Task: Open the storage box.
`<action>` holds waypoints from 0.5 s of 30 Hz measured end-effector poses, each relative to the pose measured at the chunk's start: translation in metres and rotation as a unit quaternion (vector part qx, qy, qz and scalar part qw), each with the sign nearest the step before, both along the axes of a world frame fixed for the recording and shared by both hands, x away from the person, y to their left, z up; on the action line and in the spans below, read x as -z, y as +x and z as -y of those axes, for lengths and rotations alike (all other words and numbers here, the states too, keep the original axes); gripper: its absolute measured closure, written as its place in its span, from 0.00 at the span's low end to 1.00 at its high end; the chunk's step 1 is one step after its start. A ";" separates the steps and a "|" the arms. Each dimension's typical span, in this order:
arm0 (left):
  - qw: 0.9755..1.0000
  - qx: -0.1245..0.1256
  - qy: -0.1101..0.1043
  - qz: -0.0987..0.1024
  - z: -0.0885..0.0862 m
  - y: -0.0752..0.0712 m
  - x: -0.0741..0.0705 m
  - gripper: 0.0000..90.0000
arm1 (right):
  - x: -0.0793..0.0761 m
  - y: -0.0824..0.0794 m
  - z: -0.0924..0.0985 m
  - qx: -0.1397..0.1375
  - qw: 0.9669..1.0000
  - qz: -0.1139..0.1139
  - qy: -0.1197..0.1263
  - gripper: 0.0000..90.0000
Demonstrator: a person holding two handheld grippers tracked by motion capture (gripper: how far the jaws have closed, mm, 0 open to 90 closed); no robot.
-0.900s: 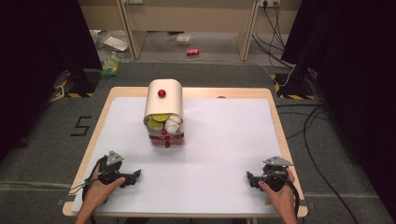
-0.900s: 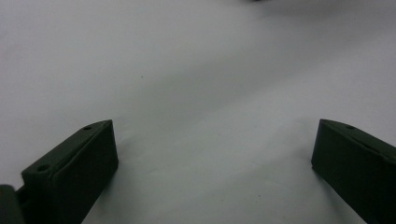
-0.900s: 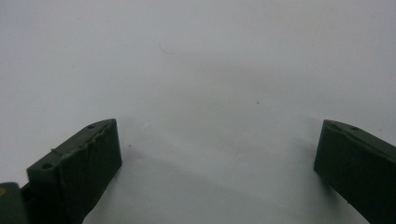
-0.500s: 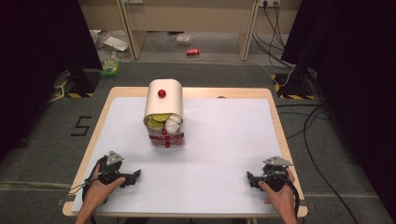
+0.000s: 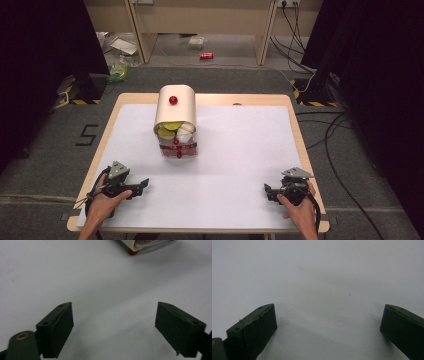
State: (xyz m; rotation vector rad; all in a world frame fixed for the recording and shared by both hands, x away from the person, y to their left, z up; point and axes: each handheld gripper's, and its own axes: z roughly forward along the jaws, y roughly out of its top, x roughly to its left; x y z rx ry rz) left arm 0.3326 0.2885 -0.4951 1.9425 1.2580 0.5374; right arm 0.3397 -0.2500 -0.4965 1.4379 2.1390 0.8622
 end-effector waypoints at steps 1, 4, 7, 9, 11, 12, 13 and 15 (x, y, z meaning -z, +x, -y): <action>1.000 0.000 0.000 0.000 0.000 0.000 0.000 0.17 | 0.000 0.000 0.000 0.000 1.000 0.000 0.000 0.01; 1.000 0.010 -0.012 0.008 0.003 -0.003 -0.005 0.17 | 0.000 0.000 0.000 -0.001 1.000 0.001 -0.001 0.01; 1.000 0.016 -0.018 0.014 0.006 -0.005 -0.010 0.17 | 0.000 0.000 0.000 0.000 1.000 0.000 0.000 0.01; 0.999 0.020 -0.018 0.018 0.008 -0.006 -0.013 0.17 | 0.000 0.000 0.000 -0.001 1.000 0.001 -0.001 0.01; 0.999 0.022 -0.020 0.021 0.010 -0.007 -0.016 0.17 | 0.000 0.000 0.000 -0.001 1.000 0.001 -0.001 0.01; 0.999 0.026 -0.023 0.025 0.011 -0.008 -0.018 0.17 | 0.000 0.000 0.000 0.000 1.000 0.000 0.000 0.01; 0.999 0.026 -0.023 0.025 0.011 -0.008 -0.018 0.17 | 0.000 0.000 0.000 0.000 1.000 0.000 0.000 0.01; 0.999 0.029 -0.027 0.028 0.014 -0.010 -0.022 0.17 | 0.000 0.000 0.000 0.000 1.000 0.000 0.000 0.01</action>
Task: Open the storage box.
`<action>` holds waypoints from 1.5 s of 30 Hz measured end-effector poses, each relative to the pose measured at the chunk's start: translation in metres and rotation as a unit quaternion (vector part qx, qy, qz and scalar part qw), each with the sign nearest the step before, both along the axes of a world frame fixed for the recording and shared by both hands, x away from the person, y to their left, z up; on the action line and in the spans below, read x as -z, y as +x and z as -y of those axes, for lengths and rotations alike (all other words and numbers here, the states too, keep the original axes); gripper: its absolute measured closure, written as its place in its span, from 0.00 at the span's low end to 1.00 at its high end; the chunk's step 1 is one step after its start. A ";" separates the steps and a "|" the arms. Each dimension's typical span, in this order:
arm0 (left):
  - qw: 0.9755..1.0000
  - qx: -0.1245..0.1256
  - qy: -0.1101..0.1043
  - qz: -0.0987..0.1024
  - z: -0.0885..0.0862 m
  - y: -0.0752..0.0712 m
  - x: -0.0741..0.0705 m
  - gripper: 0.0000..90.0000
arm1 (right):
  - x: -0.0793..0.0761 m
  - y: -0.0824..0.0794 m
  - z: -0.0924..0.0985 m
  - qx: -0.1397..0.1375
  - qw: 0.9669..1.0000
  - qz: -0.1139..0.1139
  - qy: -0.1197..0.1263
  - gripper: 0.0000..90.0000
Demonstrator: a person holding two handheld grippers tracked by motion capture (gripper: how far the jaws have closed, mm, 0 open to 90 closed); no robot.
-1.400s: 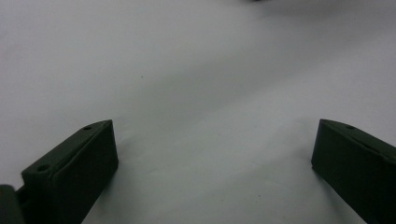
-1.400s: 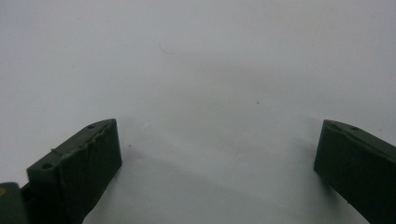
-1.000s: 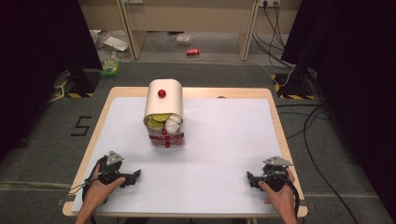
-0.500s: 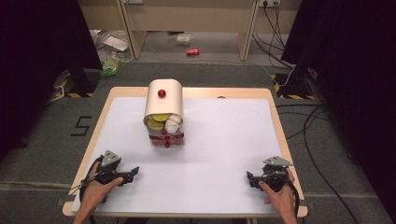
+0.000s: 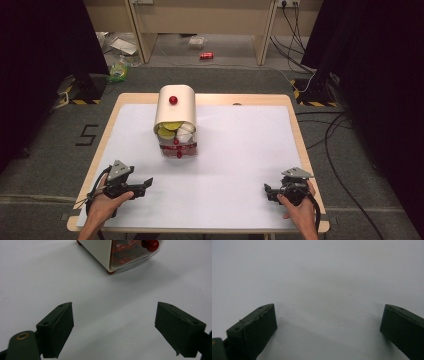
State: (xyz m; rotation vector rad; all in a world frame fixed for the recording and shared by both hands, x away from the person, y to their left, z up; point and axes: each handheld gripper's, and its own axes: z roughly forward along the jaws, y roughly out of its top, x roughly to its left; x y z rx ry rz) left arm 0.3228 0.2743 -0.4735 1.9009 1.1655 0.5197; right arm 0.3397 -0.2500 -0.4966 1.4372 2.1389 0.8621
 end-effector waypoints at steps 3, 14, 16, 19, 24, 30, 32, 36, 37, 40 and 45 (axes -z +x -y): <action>1.000 0.002 -0.001 0.004 0.001 -0.001 -0.002 0.17 | 0.000 0.000 0.000 -0.001 1.000 0.000 -0.001 0.01; 0.999 0.007 -0.022 0.027 0.009 -0.005 -0.019 0.17 | 0.000 0.000 0.000 -0.001 1.000 0.000 -0.001 0.01; 0.999 0.006 -0.024 0.030 0.010 -0.005 -0.021 0.17 | 0.000 0.000 0.000 0.000 1.000 0.000 0.000 0.01; 0.999 0.011 -0.031 0.038 0.014 -0.005 -0.026 0.17 | 0.000 0.000 0.000 0.000 1.000 0.000 0.000 0.01; 0.998 0.014 -0.034 0.048 0.017 -0.006 -0.031 0.17 | 0.000 0.000 0.000 0.000 1.000 0.000 0.000 0.01; 0.997 0.014 -0.039 0.057 0.019 -0.005 -0.037 0.17 | 0.000 0.000 0.000 0.000 1.000 0.000 0.000 0.01; 0.997 0.016 -0.041 0.061 0.021 -0.004 -0.039 0.17 | 0.000 0.000 0.000 0.000 1.000 0.000 0.000 0.01; 0.997 0.019 -0.043 0.067 0.022 -0.004 -0.041 0.17 | 0.000 0.000 0.000 -0.001 1.000 0.000 0.000 0.01; 0.996 0.018 -0.045 0.071 0.023 -0.003 -0.043 0.17 | 0.000 0.000 0.000 0.000 1.000 0.000 0.000 0.01; 0.996 0.019 -0.045 0.075 0.023 -0.003 -0.045 0.17 | 0.000 0.000 0.000 0.000 1.000 0.000 0.000 0.01; 0.994 0.022 -0.053 0.090 0.024 -0.001 -0.050 0.17 | 0.000 0.000 0.000 -0.001 1.000 0.000 0.000 0.01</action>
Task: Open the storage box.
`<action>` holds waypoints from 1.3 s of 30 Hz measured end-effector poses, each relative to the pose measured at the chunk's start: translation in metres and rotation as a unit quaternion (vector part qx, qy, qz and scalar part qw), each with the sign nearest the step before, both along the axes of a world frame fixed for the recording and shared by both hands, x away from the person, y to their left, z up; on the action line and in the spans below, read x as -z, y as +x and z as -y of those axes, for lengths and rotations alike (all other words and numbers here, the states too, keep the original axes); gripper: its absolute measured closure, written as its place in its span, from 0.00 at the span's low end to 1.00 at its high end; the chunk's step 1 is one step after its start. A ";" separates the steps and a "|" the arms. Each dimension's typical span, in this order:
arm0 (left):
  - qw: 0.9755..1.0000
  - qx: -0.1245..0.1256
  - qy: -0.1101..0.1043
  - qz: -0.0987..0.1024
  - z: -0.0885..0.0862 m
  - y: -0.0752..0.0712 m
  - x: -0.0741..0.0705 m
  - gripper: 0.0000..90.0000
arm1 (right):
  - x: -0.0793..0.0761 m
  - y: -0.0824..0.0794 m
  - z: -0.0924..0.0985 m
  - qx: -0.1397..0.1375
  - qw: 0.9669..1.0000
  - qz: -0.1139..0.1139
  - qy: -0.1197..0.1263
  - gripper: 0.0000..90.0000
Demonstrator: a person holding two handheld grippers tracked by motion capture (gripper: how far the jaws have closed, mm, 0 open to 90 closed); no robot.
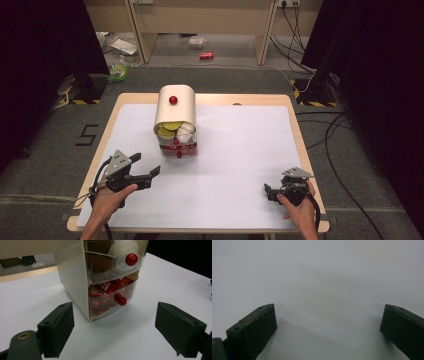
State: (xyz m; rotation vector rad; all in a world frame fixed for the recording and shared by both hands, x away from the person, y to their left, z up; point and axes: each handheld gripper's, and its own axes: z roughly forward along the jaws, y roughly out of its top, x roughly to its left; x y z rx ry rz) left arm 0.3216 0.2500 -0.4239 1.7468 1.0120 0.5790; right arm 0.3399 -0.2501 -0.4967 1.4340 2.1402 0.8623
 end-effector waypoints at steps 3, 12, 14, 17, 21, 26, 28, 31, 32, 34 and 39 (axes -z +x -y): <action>1.000 0.001 -0.002 0.002 0.001 0.001 -0.001 0.17 | 0.000 0.000 0.000 0.001 1.000 0.000 0.001 0.01; 1.000 0.011 -0.003 0.008 0.007 0.002 -0.008 0.17 | 0.000 0.000 0.000 0.001 1.000 0.000 0.000 0.01; 1.000 0.013 -0.004 0.011 0.008 0.003 -0.010 0.17 | 0.000 0.000 0.000 0.001 1.000 -0.001 0.001 0.01; 1.000 0.015 -0.004 0.013 0.010 0.003 -0.012 0.17 | 0.000 0.000 0.000 0.001 1.000 -0.001 0.001 0.01; 1.000 0.019 -0.004 0.018 0.013 0.005 -0.016 0.18 | 0.000 0.000 0.000 0.001 1.000 -0.001 0.001 0.01; 0.999 0.022 -0.004 0.022 0.014 0.007 -0.020 0.18 | 0.000 0.000 0.000 0.001 1.000 -0.001 0.001 0.01; 0.999 0.023 -0.003 0.023 0.014 0.007 -0.022 0.18 | 0.000 0.000 0.000 0.001 1.000 0.000 0.000 0.01; 0.999 0.023 -0.004 0.025 0.015 0.008 -0.023 0.18 | 0.000 0.000 0.000 0.001 1.000 0.000 0.000 0.01; 0.999 0.023 -0.006 0.026 0.016 0.009 -0.025 0.18 | 0.000 0.000 0.000 0.001 1.000 0.000 0.000 0.01; 0.999 0.026 -0.007 0.027 0.017 0.009 -0.026 0.18 | 0.000 0.000 0.000 0.001 1.000 0.000 0.000 0.01; 0.999 0.031 -0.005 0.029 0.020 0.010 -0.029 0.19 | 0.000 0.000 0.000 0.001 1.000 0.000 0.000 0.01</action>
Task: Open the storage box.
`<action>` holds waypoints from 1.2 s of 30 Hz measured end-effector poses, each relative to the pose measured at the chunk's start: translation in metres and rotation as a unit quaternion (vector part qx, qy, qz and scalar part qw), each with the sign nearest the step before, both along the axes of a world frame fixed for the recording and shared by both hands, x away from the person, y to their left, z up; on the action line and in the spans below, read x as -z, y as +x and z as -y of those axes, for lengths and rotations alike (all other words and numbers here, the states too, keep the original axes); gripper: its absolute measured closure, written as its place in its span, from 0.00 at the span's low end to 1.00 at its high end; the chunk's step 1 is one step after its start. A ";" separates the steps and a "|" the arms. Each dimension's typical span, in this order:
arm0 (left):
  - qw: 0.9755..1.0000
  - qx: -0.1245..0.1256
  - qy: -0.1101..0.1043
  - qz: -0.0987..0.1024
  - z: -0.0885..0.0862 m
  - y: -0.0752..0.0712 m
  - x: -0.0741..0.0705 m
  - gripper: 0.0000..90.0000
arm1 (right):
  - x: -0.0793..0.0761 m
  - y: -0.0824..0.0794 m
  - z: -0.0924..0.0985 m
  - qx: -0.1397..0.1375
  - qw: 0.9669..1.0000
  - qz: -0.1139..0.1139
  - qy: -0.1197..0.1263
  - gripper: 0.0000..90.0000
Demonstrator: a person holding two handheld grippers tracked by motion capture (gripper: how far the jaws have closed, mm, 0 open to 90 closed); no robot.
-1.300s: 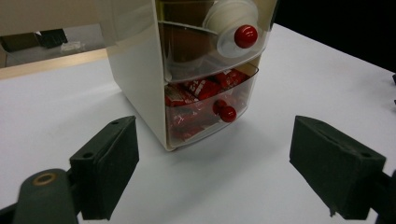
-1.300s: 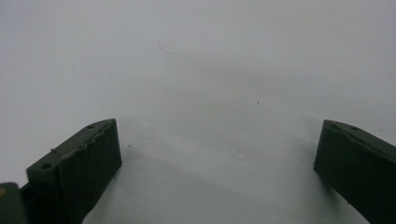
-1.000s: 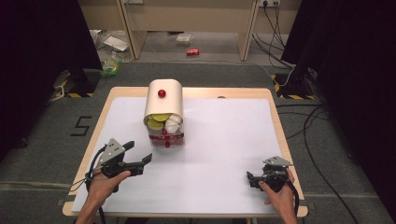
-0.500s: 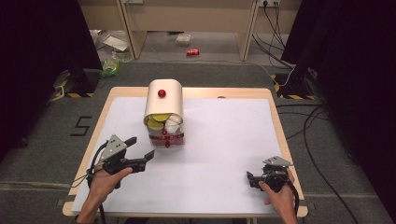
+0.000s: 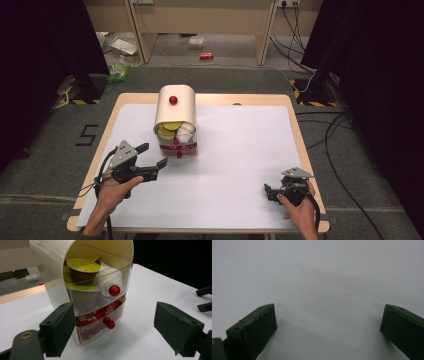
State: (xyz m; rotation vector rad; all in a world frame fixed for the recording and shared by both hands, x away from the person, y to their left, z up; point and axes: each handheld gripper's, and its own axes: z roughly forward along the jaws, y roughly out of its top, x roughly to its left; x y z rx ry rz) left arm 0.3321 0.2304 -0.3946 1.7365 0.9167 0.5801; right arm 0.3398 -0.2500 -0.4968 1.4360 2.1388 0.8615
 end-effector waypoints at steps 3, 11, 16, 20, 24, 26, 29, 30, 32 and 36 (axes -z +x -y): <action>1.000 0.003 0.003 0.002 0.002 0.000 -0.002 0.19 | 0.000 0.000 0.000 0.000 1.000 0.000 0.000 0.01; 1.000 0.009 0.010 0.013 0.008 0.002 -0.009 0.19 | 0.000 0.000 0.000 0.000 1.000 0.000 0.000 0.01; 1.000 0.013 0.015 0.014 0.012 0.004 -0.011 0.19 | 0.000 0.000 0.000 0.000 1.000 0.000 0.000 0.01; 1.000 0.014 0.017 0.015 0.013 0.006 -0.011 0.19 | 0.000 0.000 0.000 0.000 1.000 0.000 0.000 0.01; 0.999 0.019 0.019 0.018 0.015 0.011 -0.011 0.19 | 0.000 0.000 0.000 0.000 1.000 0.000 0.000 0.01; 1.000 0.020 0.015 0.017 0.016 0.013 -0.012 0.20 | 0.000 0.000 0.000 0.000 1.000 0.000 0.000 0.01; 1.000 0.021 0.011 0.018 0.016 0.017 -0.013 0.20 | 0.000 0.000 0.000 0.000 1.000 0.000 0.000 0.01; 1.000 0.021 0.011 0.018 0.016 0.018 -0.014 0.20 | 0.000 0.000 0.000 0.000 1.000 0.000 0.000 0.01; 1.000 0.021 0.011 0.020 0.017 0.019 -0.014 0.20 | 0.000 0.000 0.000 -0.001 1.000 0.001 0.000 0.01; 0.999 0.025 0.015 0.023 0.020 0.022 -0.014 0.20 | 0.000 0.000 0.000 0.000 1.000 0.000 0.000 0.01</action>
